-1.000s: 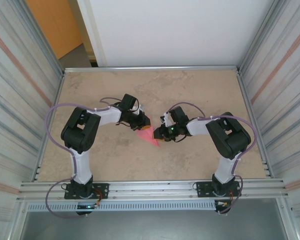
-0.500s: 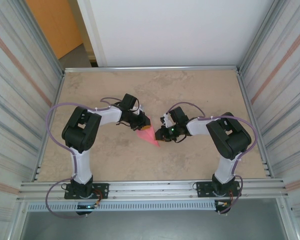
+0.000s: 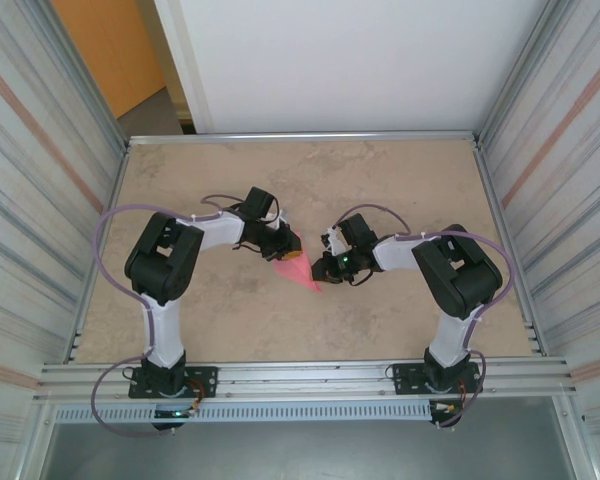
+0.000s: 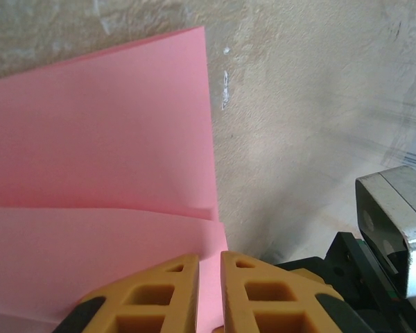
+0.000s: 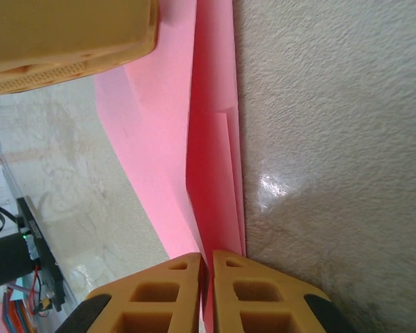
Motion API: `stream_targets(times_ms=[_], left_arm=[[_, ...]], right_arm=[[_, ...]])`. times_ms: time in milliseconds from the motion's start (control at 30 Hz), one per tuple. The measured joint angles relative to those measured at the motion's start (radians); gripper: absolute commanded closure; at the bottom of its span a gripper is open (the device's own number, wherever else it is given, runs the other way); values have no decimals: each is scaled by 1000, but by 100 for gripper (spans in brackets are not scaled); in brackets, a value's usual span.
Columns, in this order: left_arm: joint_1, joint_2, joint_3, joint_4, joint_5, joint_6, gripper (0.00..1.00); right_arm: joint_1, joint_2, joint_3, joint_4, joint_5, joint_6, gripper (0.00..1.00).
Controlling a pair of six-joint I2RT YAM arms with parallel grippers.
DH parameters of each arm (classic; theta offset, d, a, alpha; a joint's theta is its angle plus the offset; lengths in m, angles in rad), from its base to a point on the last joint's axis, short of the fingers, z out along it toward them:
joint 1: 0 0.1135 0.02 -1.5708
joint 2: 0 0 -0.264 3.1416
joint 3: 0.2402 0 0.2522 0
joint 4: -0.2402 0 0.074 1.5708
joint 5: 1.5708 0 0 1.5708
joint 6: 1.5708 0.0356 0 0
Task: Fold a paper plane with a square sheet of paper (pick it up from the middle)
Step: Fourth fold the wing at the center of the table.
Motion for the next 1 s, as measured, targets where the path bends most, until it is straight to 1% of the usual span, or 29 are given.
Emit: stream_targets(times_ms=[233, 433, 633, 700, 767, 933, 1000], left_arm=[[0, 5, 10, -16, -4, 0, 82], [0, 8, 11, -21, -7, 1, 82], [0, 8, 19, -21, -7, 3, 82], [0, 8, 21, -21, -7, 3, 82], [0, 9, 21, -21, -7, 3, 82], [4, 16, 21, -21, -7, 3, 82], [6, 20, 21, -21, -7, 3, 82]], right_arm=[[0, -13, 1, -10, -12, -8, 73], [-1, -47, 1, -67, 40, -36, 68], [16, -58, 21, -118, 85, -67, 60], [31, -58, 35, -142, 107, -80, 60], [41, -58, 47, -161, 131, -84, 62], [43, -54, 53, -179, 160, -90, 73], [43, -52, 53, -182, 168, -91, 76]])
